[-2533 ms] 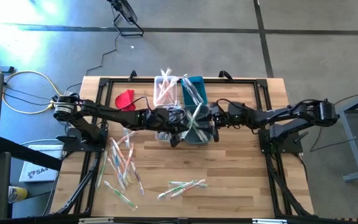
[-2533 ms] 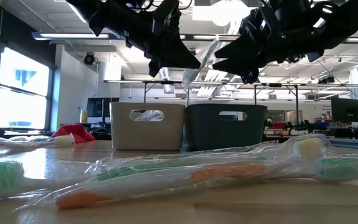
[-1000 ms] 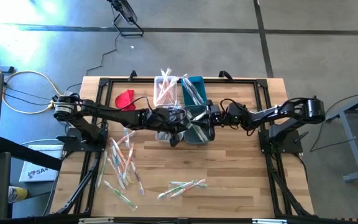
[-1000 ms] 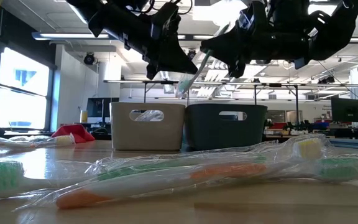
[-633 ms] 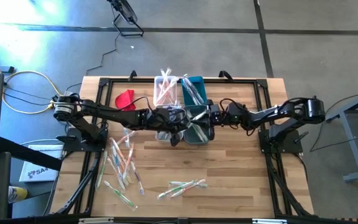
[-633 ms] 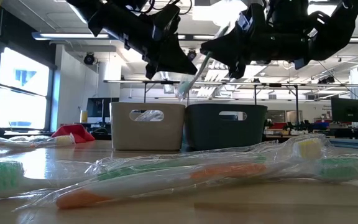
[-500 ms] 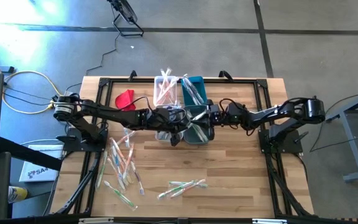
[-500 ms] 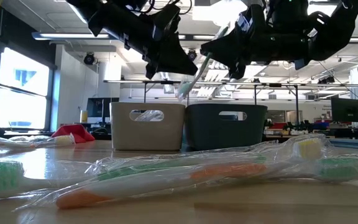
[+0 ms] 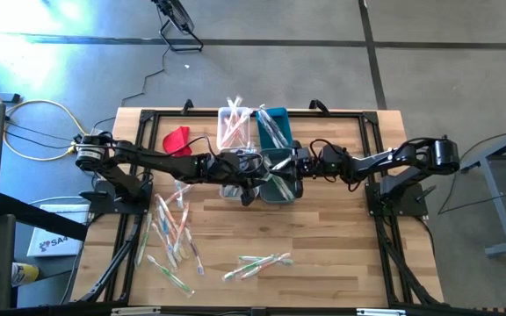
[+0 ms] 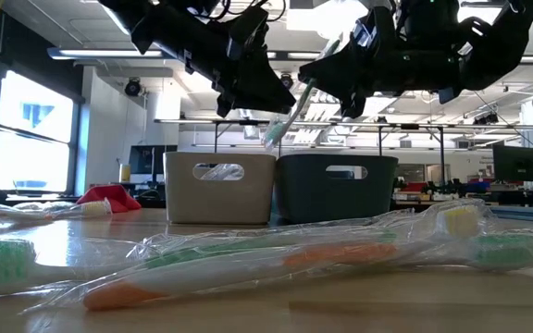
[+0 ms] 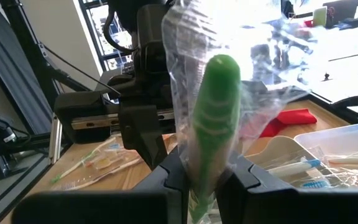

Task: Pick & Place Toothbrushes
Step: Put the green toothbrush into the blue bin

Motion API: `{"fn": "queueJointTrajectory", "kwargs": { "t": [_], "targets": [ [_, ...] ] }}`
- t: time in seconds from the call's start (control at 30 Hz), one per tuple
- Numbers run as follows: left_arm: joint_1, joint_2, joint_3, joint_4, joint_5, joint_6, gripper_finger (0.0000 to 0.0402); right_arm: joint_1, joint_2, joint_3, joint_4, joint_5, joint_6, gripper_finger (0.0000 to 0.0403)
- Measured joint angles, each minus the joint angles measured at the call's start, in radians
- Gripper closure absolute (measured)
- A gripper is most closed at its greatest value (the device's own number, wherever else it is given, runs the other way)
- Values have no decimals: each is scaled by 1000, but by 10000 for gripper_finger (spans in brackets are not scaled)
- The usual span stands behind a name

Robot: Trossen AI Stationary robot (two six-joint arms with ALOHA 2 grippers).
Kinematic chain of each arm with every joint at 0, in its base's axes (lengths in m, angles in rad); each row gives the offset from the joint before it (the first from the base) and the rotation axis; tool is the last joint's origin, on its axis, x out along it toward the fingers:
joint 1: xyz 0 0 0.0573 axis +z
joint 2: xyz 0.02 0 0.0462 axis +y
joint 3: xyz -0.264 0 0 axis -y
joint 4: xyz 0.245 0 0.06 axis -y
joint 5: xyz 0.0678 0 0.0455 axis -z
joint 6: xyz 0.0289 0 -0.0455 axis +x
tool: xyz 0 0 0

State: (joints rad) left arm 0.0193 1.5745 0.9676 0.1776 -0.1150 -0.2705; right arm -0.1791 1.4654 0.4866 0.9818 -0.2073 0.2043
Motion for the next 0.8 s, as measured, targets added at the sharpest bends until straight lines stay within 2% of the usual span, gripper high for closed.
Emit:
{"fn": "queueJointTrajectory", "kwargs": {
  "t": [0.1, 0.27, 0.33, 0.5, 0.63, 0.8],
  "targets": [
    [0, 0, 0, 1, 0, 8, 302, 0, 0, 0, 0, 0, 0, 362],
    [0, 0, 0, -31, 19, 129, 302, -5, 0, 0, -11, -2, -4, 363],
    [0, -9, 0, -45, 63, 142, 302, -12, 0, 0, -23, -1, -6, 362],
    [1, -40, -5, -76, 56, 165, 302, -40, 0, 0, -61, -1, -6, 363],
    [6, -86, -69, -28, 53, 176, 302, -56, -1, 0, -82, -4, -5, 362],
    [15, -180, -225, 118, 48, 137, 302, -64, -16, 0, -106, -11, 2, 363]
  ]
}}
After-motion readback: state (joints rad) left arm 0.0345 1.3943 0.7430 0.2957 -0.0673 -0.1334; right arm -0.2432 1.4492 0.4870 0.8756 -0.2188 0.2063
